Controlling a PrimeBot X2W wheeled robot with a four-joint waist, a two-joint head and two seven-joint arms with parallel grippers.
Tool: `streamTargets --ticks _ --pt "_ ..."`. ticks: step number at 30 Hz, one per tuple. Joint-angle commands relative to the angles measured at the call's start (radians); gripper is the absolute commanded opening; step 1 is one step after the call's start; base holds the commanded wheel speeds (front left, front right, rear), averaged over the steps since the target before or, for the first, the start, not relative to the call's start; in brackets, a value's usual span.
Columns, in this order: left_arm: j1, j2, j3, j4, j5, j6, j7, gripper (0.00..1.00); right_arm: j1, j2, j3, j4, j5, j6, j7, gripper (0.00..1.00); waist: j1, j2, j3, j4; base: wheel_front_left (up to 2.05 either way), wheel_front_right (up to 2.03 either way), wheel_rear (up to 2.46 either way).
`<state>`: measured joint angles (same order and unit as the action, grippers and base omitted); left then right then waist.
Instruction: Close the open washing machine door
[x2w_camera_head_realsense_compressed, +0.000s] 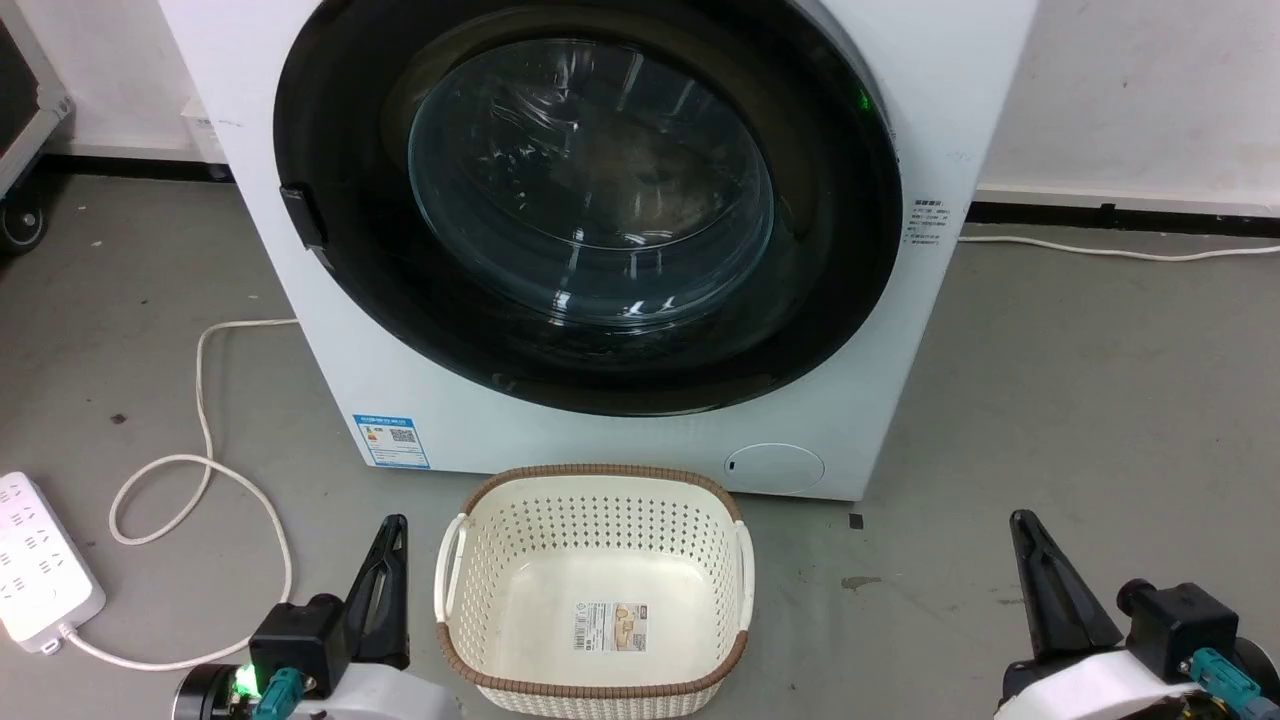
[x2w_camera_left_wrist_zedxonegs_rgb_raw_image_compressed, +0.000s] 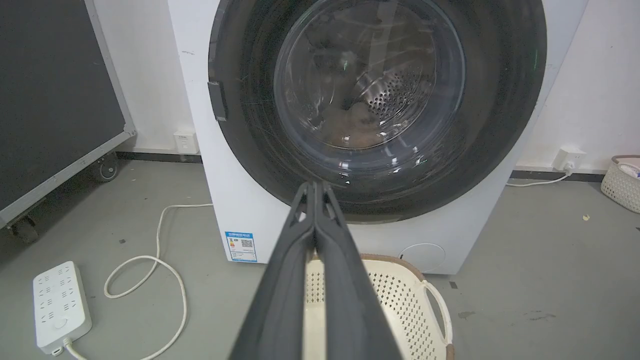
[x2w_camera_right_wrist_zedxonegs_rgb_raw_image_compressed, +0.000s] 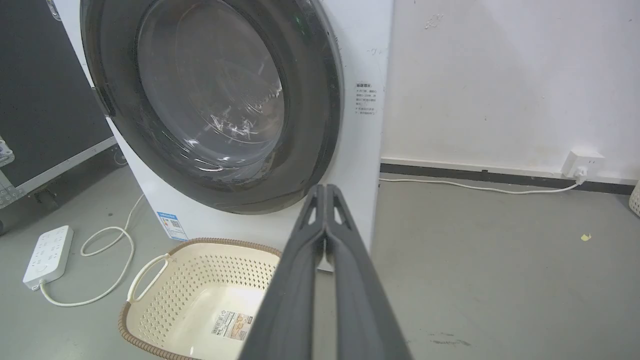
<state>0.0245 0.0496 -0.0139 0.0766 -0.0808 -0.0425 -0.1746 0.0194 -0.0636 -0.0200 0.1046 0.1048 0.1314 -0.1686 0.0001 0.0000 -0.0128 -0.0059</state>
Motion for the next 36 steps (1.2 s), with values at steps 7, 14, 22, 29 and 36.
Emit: streamTargets --ticks 7,14,22,29,36 --pt "-0.009 0.0 0.004 -0.011 0.014 0.009 0.019 0.0 -0.007 0.005 0.003 -0.017 -0.015 0.0 0.019 0.0 -0.0001 0.0 0.001 0.001 0.0 0.0 0.0" --pt "-0.011 0.0 0.005 -0.017 0.02 0.012 0.034 0.0 -0.008 0.006 0.005 -0.025 -0.024 0.0 0.033 0.0 -0.0001 0.0 0.002 0.001 0.0 0.0 0.0" --pt "-0.012 0.0 0.006 -0.024 0.027 0.015 0.05 0.0 -0.009 0.006 0.006 -0.034 -0.033 0.0 0.049 0.0 -0.0001 0.0 0.003 0.002 0.0 0.0 0.0" --pt "-0.014 0.0 0.007 -0.03 0.034 0.018 0.064 0.0 -0.011 0.007 0.008 -0.042 -0.041 0.0 0.062 0.0 -0.0001 0.0 0.005 0.002 0.0 0.0 0.0" --pt "-0.015 0.0 0.008 -0.036 0.04 0.022 0.079 0.0 -0.012 0.008 0.01 -0.05 -0.05 0.0 0.076 0.0 -0.0001 0.0 0.006 0.003 0.0 0.0 0.0"
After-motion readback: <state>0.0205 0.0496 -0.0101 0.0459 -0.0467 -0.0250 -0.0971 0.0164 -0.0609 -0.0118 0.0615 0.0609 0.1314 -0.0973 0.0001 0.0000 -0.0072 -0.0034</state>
